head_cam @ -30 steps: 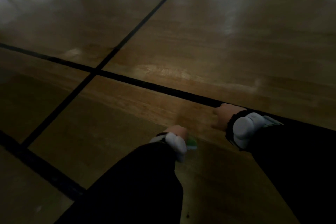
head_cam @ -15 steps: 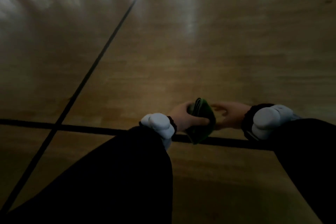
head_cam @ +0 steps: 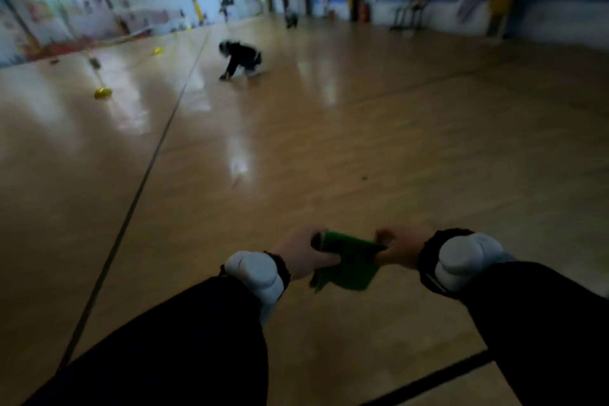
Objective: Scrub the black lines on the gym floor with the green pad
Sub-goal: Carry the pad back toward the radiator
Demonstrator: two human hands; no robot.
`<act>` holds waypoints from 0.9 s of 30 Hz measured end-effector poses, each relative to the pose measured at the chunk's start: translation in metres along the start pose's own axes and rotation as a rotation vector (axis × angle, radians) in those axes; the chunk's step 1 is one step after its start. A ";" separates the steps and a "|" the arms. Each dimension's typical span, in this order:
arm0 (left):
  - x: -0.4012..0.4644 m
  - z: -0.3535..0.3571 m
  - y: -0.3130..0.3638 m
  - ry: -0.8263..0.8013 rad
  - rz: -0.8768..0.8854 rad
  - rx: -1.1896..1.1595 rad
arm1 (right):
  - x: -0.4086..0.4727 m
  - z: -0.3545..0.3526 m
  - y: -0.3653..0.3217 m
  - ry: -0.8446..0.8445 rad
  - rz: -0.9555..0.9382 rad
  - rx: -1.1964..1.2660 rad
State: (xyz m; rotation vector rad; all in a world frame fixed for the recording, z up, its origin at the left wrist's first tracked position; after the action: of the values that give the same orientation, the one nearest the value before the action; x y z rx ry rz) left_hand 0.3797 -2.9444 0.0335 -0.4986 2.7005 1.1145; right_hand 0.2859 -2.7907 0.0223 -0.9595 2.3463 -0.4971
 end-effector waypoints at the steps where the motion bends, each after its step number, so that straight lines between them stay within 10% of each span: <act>1: -0.003 -0.005 0.007 0.018 0.012 0.029 | -0.004 -0.007 -0.002 -0.015 -0.013 0.003; 10: 0.016 -0.032 0.327 -0.078 0.449 0.125 | -0.203 -0.258 0.070 0.356 0.205 -0.088; 27: -0.020 0.161 0.645 -0.472 1.160 0.406 | -0.510 -0.316 0.194 0.671 0.939 -0.072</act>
State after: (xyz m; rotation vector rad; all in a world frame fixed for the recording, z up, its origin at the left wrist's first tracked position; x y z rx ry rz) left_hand 0.1648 -2.3979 0.3457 1.3476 2.5420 0.6198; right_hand 0.2938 -2.2493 0.3458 0.4260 3.0433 -0.3589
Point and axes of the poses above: each hand's wrist, its own x-axis towards the middle knuckle, its own z-axis out of the palm, y = z × x, the point moved 4 cm from there along x, towards the middle knuckle, and after that the axes turned 6 degrees about -z, right-handed, at the moved point
